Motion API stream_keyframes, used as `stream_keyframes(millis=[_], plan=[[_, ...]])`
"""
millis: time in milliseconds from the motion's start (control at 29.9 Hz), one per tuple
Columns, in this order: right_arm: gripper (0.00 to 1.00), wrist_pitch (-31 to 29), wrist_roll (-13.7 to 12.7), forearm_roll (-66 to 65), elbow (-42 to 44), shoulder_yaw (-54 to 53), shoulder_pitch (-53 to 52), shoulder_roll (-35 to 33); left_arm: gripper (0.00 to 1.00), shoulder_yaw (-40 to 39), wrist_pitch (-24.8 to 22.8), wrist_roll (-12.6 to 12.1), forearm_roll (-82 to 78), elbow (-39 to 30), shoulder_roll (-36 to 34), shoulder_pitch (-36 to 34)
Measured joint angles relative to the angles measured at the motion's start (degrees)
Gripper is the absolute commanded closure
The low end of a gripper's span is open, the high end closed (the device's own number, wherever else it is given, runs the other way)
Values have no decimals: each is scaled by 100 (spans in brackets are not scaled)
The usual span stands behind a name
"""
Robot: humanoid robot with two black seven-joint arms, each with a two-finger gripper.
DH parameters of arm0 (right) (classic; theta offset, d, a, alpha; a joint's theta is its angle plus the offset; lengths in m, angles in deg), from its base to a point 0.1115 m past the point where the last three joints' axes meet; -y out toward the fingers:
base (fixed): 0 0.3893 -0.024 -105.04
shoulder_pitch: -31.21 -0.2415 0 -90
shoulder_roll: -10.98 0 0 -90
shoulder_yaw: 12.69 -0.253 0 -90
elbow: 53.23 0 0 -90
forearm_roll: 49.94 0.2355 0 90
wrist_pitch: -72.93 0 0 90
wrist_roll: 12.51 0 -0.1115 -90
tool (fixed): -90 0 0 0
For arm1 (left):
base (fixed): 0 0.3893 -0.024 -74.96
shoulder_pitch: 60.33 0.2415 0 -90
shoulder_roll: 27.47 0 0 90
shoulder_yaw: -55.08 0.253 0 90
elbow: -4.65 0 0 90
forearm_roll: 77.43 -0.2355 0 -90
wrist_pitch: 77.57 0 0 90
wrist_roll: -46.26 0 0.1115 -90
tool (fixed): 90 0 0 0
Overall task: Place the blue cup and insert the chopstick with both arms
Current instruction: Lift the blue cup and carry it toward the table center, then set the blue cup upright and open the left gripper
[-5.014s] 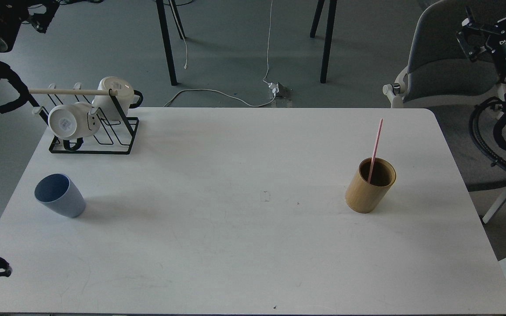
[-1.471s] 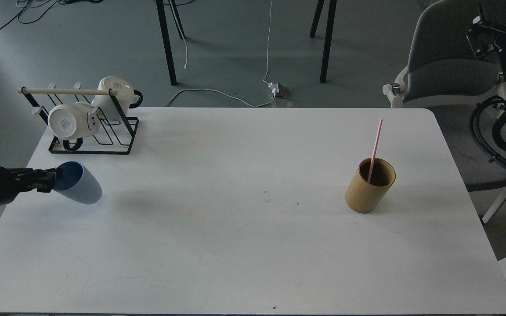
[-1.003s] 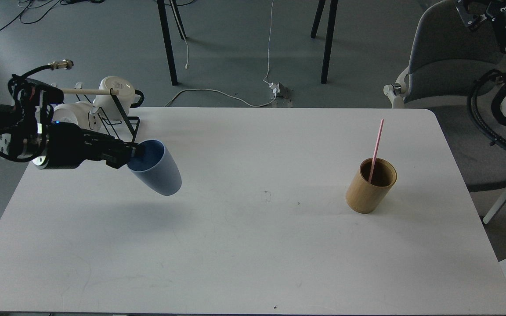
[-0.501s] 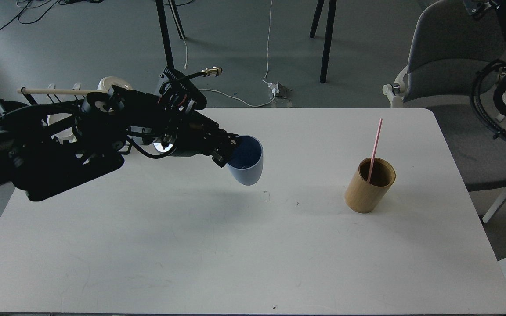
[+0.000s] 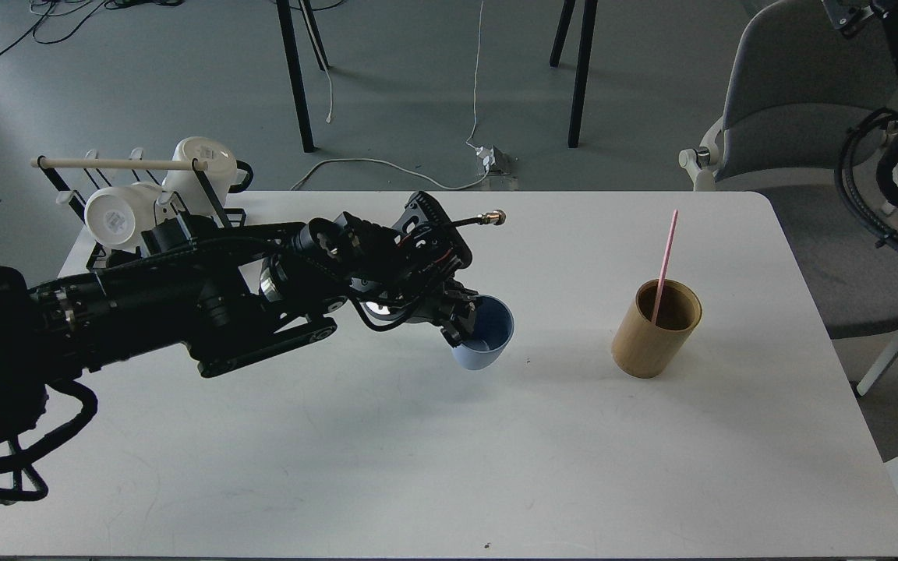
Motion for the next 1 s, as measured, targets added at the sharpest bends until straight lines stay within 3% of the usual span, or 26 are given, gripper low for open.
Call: stream_keyframes(millis=[201, 368, 702, 1003], plan=[[0, -4, 0, 0, 7, 14, 20, -26, 95, -54, 0, 41, 67, 60, 30, 53], [0, -6, 0, 0, 45, 13, 33, -71, 95, -74, 0, 283, 292, 63, 104, 77], [0, -15, 0, 0, 77, 4, 35, -303, 90, -74, 0, 329, 324, 192, 177, 376], [0, -15, 0, 0, 83, -8, 35, -451, 66, -85, 0, 352, 324, 181, 253, 393]])
